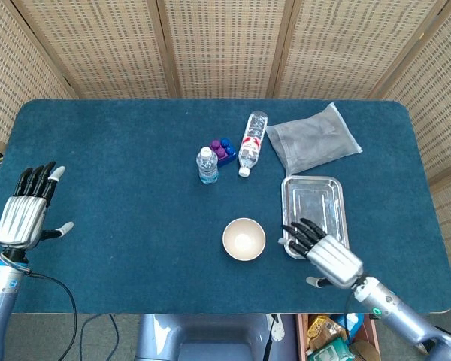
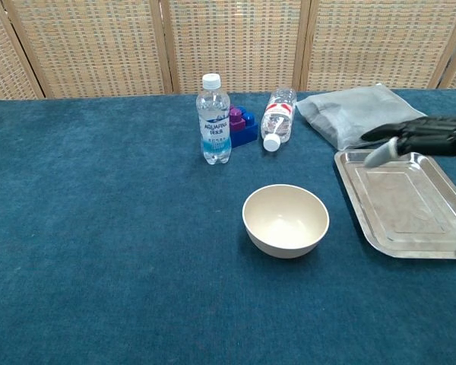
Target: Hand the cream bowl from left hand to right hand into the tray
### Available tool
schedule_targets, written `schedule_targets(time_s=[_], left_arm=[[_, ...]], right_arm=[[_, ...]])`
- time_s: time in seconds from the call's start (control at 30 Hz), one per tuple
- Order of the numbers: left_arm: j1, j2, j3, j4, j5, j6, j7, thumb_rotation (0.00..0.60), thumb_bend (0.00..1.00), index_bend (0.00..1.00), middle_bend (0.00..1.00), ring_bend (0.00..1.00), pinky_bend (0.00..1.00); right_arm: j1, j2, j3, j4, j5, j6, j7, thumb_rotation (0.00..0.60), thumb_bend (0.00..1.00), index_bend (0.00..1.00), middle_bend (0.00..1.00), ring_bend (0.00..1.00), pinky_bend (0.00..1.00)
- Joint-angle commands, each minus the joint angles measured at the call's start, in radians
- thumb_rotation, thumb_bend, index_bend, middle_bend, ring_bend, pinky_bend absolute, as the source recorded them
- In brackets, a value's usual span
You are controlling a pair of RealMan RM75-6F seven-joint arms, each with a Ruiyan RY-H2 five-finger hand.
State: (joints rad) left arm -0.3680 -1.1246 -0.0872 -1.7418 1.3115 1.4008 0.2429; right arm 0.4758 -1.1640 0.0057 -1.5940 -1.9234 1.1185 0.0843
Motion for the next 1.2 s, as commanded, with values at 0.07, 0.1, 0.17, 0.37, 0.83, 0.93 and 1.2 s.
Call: schedule_targets(time_s=[0.07, 0.1, 0.17, 0.37, 0.83, 0.93, 1.2], left_arm=[[0.020, -0.009, 0.002, 0.024, 0.020, 0.014, -0.029, 0.600, 0.00, 0.00, 0.00, 0.00, 0.00], [0.023, -0.008, 0.001, 0.023, 0.018, 0.014, -0.033, 0.600, 0.00, 0.00, 0.00, 0.00, 0.00], [0.028, -0.008, 0.001, 0.025, 0.022, 0.014, -0.037, 0.600, 0.00, 0.00, 0.00, 0.00, 0.00], [0.032, -0.012, -0.007, 0.051, 0.020, -0.006, -0.066, 0.600, 0.00, 0.00, 0.00, 0.00, 0.00], [0.037, -0.003, -0.027, 0.065, 0.016, -0.036, -0.103, 0.600, 0.00, 0.00, 0.00, 0.00, 0.00], [0.039, -0.005, -0.025, 0.069, 0.020, -0.040, -0.101, 0.600, 0.00, 0.00, 0.00, 0.00, 0.00], [0.041, -0.008, -0.029, 0.071, 0.024, -0.047, -0.098, 0.600, 0.00, 0.00, 0.00, 0.00, 0.00]], right_arm=[[0.120, -0.100, 0.020, -0.001, -0.015, -0.157, -0.075, 0.600, 0.00, 0.16, 0.00, 0.00, 0.00], [0.135, -0.122, 0.029, 0.015, -0.003, -0.179, -0.093, 0.600, 0.00, 0.17, 0.00, 0.00, 0.00], [0.160, -0.163, 0.043, 0.044, 0.029, -0.218, -0.122, 0.600, 0.00, 0.18, 0.00, 0.00, 0.00], [0.195, -0.234, 0.066, 0.098, 0.108, -0.255, -0.173, 0.600, 0.00, 0.21, 0.00, 0.00, 0.00], [0.223, -0.314, 0.050, 0.150, 0.194, -0.256, -0.232, 0.600, 0.13, 0.33, 0.00, 0.00, 0.00], [0.232, -0.345, 0.046, 0.177, 0.206, -0.254, -0.239, 0.600, 0.21, 0.35, 0.00, 0.00, 0.00], [0.253, -0.393, 0.043, 0.233, 0.227, -0.244, -0.232, 0.600, 0.38, 0.39, 0.00, 0.00, 0.00]])
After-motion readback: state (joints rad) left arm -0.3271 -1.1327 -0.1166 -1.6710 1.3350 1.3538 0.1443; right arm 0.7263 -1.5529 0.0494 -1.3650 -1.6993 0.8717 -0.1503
